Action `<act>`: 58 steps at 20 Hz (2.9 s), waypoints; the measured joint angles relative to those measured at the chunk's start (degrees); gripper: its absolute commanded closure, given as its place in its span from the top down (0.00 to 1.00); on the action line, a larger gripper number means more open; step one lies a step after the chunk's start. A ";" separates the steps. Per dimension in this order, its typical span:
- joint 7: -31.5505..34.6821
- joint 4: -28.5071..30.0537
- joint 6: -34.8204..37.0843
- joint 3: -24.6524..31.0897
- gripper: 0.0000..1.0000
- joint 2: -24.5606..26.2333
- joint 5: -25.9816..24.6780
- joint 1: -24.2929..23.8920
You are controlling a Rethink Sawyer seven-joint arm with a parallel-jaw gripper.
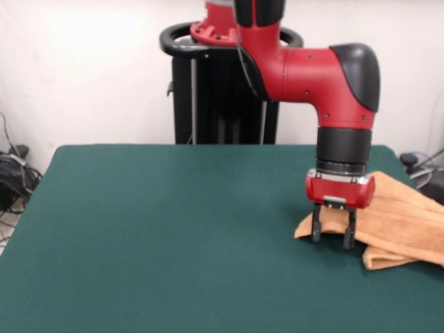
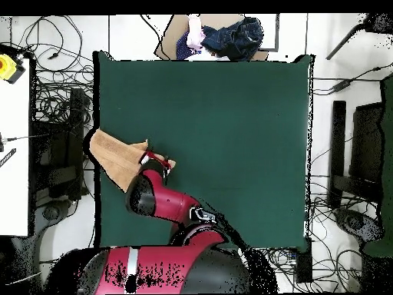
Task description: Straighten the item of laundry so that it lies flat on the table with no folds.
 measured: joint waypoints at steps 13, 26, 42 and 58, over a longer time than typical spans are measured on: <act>0.00 4.47 0.19 -0.01 1.00 -5.26 2.74 0.48; 0.00 6.30 6.36 -1.21 1.00 -9.41 4.61 0.43; 0.00 7.49 6.35 -1.21 1.00 -6.21 4.65 -0.64; 0.00 8.33 7.08 -1.21 1.00 -3.82 4.66 -0.08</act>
